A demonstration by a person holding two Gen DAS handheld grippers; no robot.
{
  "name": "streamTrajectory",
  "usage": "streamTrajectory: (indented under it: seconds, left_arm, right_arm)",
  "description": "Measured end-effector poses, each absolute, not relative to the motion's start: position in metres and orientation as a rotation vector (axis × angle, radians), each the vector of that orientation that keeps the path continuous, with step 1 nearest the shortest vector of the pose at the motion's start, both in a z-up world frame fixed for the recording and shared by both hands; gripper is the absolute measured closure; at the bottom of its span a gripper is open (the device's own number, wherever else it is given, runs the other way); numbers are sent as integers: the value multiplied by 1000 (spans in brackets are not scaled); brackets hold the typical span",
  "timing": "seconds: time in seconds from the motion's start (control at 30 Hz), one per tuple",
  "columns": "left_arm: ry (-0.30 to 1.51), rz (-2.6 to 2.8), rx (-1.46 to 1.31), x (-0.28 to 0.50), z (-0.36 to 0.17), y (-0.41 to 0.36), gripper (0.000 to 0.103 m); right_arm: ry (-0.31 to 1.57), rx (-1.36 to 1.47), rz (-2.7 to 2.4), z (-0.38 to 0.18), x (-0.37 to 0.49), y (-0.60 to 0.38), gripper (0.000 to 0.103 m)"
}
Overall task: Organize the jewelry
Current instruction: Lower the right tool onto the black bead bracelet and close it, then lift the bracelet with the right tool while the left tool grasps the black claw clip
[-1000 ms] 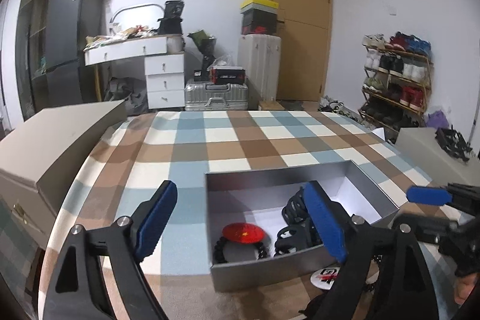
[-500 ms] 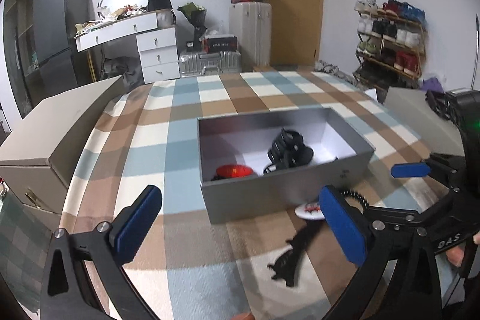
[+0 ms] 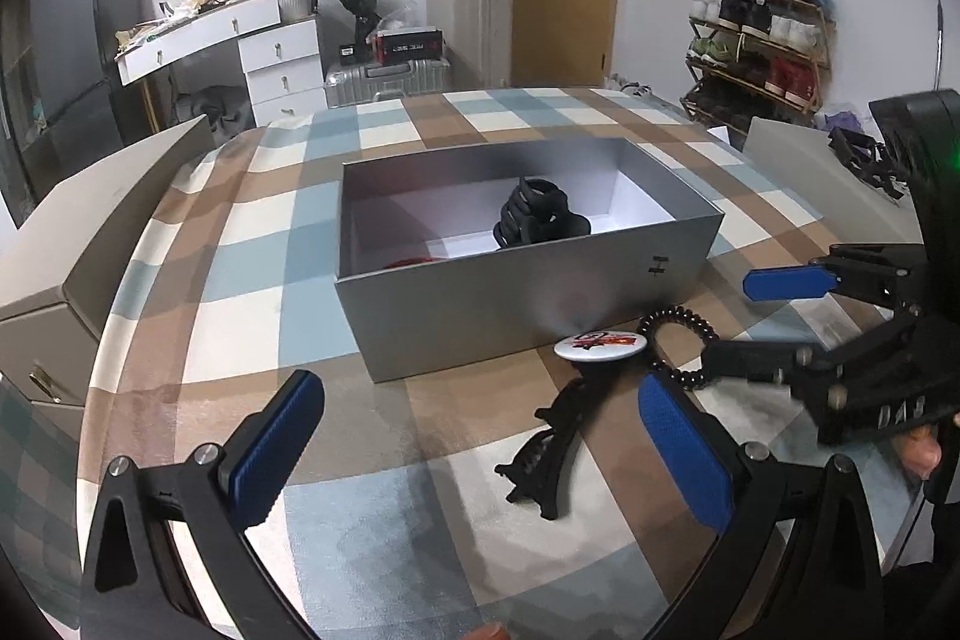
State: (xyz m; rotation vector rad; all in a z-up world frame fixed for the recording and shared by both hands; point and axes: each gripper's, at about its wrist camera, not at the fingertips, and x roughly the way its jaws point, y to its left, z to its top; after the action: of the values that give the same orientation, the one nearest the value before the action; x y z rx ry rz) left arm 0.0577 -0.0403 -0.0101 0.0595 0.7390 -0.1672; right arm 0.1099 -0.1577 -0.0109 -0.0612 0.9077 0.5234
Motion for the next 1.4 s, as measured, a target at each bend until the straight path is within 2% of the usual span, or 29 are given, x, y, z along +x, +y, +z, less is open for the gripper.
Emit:
streamTrajectory:
  seconds: [0.07,0.1,0.13,0.23,0.37,0.73,0.9,1.2,1.4]
  left_arm:
    - [743,-170,57,58,-11,-41,1]
    - [750,-169,54,59,-12,-40,1]
    - [757,-167,51,60,-12,-40,1]
    - [780,-167,39,62,-15,-39,1]
    - [795,-163,37,62,-17,-39,1]
    - [812,-166,31,63,-19,-38,1]
    - [813,-164,21,64,-19,-37,1]
    - [825,-168,28,66,-20,-38,1]
    - [848,-162,135,66,-23,-56,1]
  right_arm:
    - [904,-36,511,-10,112,-163,47]
    - [907,-28,511,-11,114,-164,59]
    - [916,-17,512,-13,115,-164,65]
    - [924,-10,513,-17,118,-162,73]
    - [933,-18,503,-22,119,-157,76]
    - [894,-137,450,-24,113,-139,94]
    - [859,-149,450,-20,110,-139,95]
    - [734,-4,482,20,104,-169,95]
    - [712,49,494,25,104,-176,95]
